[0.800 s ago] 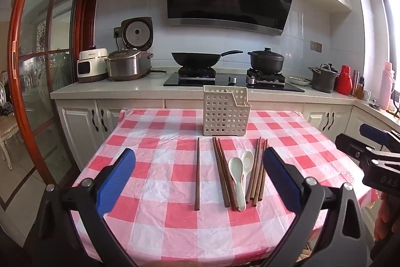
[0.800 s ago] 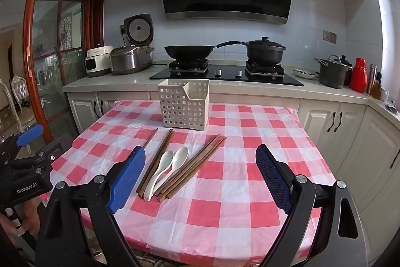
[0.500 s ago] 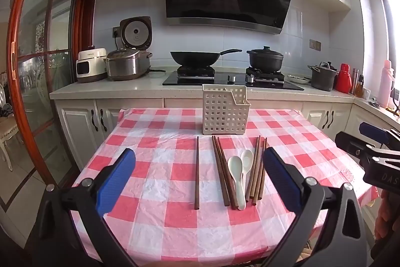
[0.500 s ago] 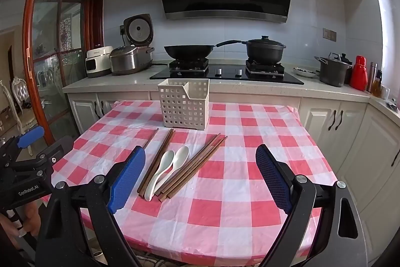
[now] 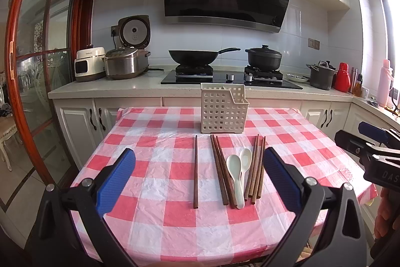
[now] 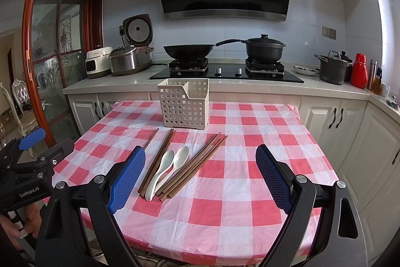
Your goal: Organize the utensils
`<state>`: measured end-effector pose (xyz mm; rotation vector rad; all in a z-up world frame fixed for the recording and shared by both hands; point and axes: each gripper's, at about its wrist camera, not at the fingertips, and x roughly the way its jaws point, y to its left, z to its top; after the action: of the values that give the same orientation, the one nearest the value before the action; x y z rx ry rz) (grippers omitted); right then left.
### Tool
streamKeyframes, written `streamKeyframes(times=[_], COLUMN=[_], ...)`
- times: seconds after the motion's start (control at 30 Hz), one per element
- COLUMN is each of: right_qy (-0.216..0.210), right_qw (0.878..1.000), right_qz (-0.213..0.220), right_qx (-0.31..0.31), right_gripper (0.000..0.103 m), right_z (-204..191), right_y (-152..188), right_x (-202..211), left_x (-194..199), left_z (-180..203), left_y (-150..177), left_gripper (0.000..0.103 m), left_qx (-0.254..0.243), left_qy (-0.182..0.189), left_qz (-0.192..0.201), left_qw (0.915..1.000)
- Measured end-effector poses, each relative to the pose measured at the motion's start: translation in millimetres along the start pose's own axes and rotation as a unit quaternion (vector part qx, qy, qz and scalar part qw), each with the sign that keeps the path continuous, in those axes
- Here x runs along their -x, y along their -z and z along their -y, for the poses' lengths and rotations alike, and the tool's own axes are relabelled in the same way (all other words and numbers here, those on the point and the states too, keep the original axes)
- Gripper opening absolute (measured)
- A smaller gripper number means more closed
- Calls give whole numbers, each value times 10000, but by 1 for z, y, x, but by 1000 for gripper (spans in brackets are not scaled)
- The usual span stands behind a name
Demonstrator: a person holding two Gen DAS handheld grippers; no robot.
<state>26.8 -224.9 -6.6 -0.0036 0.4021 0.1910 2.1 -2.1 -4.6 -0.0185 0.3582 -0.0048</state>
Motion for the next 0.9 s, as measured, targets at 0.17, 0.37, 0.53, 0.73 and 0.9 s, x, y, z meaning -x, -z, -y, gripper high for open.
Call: streamKeyframes(times=[0.17, 0.37, 0.53, 0.73, 0.9], right_qy=[-10, -3, -19, -17, -19], right_qw=[10000, 10000, 10000, 10000, 10000], right_qz=[-4, 2, 7, 11, 1], right_qx=[-8, -13, -15, -17, -25], right_gripper=[84, 84, 84, 84, 84], right_z=[2, -1, 2, 2, 1], right_y=[-2, 0, -2, -1, 0], right_x=[0, 0, 3, 2, 2], left_x=[0, -1, -2, -1, -3], left_z=[1, 1, 1, 2, 3], left_y=[0, 0, 1, 1, 3], left_gripper=[98, 98, 98, 98, 98], left_qx=[-1, 0, 0, -2, -6], left_qy=[-2, 24, 44, 45, 67], left_qz=[-2, -17, -35, -35, -49], left_qw=[10000, 10000, 10000, 10000, 10000])
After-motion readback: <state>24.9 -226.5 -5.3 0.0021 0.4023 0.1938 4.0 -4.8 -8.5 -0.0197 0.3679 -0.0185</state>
